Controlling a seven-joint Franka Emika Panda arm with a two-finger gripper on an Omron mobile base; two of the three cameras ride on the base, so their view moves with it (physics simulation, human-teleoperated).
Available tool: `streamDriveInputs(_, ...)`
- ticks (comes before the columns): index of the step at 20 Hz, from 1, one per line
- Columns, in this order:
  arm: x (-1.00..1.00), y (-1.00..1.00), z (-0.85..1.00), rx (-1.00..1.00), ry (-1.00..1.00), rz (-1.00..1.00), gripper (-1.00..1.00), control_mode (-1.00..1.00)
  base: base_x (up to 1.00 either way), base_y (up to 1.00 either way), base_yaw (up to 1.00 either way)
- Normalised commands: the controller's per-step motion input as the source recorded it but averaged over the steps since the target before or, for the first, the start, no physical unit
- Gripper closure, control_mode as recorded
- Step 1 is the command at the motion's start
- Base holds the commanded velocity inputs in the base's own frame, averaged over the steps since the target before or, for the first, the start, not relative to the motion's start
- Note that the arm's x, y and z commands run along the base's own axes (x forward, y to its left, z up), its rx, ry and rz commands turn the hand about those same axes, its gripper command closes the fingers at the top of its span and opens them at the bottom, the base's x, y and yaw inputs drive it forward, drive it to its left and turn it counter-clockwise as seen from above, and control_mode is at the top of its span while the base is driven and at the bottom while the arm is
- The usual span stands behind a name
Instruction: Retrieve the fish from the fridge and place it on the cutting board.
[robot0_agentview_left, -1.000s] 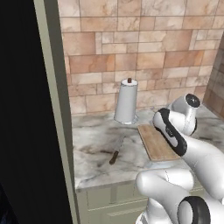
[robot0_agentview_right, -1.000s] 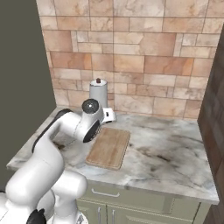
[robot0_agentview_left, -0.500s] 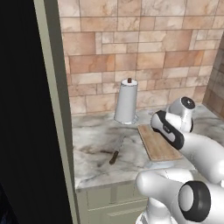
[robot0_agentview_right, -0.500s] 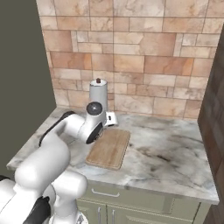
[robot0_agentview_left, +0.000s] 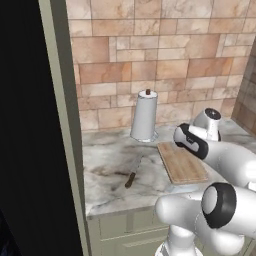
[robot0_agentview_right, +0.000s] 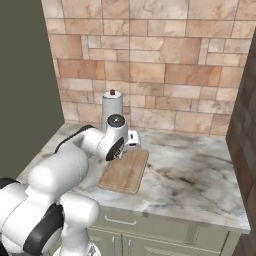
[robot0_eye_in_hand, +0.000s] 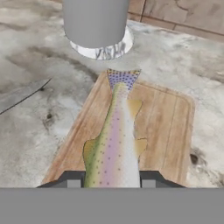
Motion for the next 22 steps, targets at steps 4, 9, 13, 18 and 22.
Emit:
streamDriveInputs(4, 0.14, -0.21, -0.16, 0.0, 0.16, -0.02, 1.0, -1.0, 0.0, 0.0, 0.0)
streamDriveInputs(9, 0.14, -0.05, -0.34, 0.0, 0.02, -0.01, 1.0, -1.0, 0.0, 0.0, 0.0)
streamDriveInputs(13, 0.21, 0.0, -0.46, 0.0, 0.0, 0.0, 1.0, -1.0, 0.0, 0.0, 0.0)
streamDriveInputs(18, 0.3, 0.0, -0.5, 0.0, 0.0, 0.0, 1.0, -1.0, 0.0, 0.0, 0.0)
streamDriveInputs(22, 0.28, 0.0, -0.39, 0.0, 0.0, 0.0, 1.0, -1.0, 0.0, 0.0, 0.0)
